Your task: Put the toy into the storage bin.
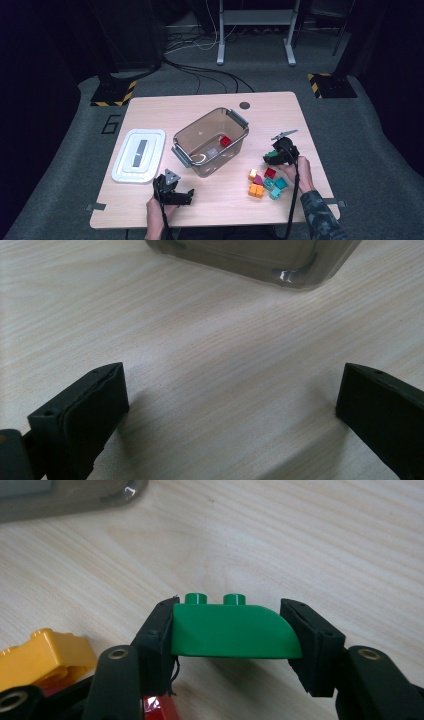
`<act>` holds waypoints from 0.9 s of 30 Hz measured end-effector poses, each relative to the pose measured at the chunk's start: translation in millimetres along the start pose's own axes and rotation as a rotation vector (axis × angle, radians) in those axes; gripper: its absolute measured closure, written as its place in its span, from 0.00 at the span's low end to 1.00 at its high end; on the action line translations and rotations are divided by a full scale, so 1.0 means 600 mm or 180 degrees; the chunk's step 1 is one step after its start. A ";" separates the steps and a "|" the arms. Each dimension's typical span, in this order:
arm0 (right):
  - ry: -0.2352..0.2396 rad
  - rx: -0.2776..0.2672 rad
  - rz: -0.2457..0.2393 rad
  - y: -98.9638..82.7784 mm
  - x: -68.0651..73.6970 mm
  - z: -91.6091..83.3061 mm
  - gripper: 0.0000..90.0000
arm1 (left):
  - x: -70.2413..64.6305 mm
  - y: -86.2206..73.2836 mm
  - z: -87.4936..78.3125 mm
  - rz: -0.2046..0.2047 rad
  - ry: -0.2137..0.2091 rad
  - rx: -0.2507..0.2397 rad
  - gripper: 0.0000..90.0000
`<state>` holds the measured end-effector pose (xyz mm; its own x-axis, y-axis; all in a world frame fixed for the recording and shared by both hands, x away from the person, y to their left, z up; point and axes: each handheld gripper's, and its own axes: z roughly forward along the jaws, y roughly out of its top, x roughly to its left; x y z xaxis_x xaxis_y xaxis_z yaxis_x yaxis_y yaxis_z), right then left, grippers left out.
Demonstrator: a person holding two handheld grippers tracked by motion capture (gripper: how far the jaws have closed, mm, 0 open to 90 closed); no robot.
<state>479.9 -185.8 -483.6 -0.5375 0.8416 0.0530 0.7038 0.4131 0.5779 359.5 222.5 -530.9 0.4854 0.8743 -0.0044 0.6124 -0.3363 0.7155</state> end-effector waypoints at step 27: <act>-0.0043 -0.0308 0.0100 0.077 -0.028 -0.065 0.48 | 0.001 0.000 0.000 0.0014 0.0006 0.0009 0.00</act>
<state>503.2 -194.5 -426.2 -0.5090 0.8586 0.0617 0.6717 0.3513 0.6522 359.6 222.9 -530.6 0.4868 0.8735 0.0000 0.6120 -0.3410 0.7135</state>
